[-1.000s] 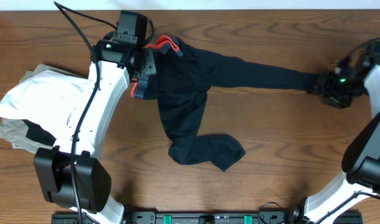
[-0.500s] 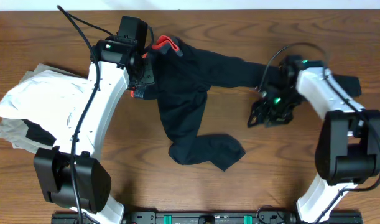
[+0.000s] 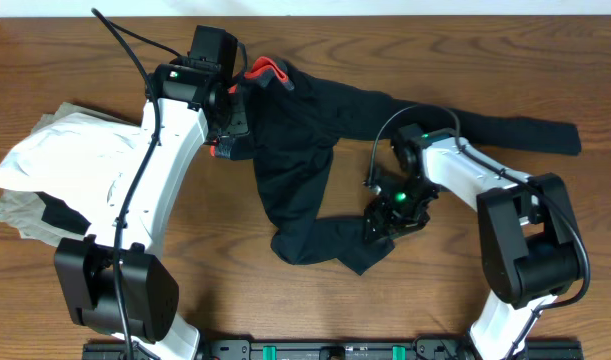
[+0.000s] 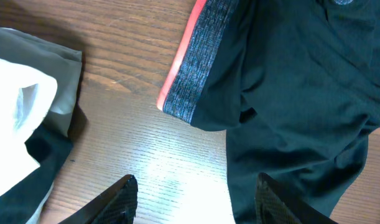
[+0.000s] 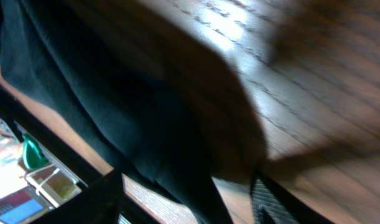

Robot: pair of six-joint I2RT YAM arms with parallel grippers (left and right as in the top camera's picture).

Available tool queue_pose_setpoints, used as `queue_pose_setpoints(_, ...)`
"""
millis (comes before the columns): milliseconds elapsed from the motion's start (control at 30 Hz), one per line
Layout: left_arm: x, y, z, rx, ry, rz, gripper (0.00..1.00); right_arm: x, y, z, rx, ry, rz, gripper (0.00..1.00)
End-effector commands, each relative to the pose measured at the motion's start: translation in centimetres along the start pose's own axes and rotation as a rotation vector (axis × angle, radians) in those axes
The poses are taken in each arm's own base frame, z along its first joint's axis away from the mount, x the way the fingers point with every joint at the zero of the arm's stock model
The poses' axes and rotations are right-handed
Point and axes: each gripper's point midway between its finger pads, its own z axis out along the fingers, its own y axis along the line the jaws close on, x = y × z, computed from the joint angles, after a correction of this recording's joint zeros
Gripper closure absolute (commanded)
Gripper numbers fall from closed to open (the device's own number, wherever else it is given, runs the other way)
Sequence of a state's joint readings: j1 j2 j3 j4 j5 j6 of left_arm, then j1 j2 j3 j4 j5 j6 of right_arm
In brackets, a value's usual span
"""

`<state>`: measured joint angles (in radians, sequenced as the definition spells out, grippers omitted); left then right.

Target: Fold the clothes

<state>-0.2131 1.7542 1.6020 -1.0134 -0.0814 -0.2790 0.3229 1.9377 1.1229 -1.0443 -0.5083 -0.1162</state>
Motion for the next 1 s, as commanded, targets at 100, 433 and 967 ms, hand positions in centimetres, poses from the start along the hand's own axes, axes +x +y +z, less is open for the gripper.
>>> queue_pose_setpoints(100,-0.2,0.0,-0.1,-0.003,-0.005,0.015,0.4,0.5,-2.5,0.3,0.162,0.015,0.126,0.99)
queue_pose_setpoints(433,-0.2,0.0,-0.1,-0.003,-0.005,0.016,0.39,2.7,-13.8,-7.8,0.408,-0.237,0.818,0.99)
queue_pose_setpoints(967,0.4,-1.6,-0.2,0.092,0.031,0.017,0.32,11.5,-25.0,-22.2,0.365,-0.685,1.219,0.99)
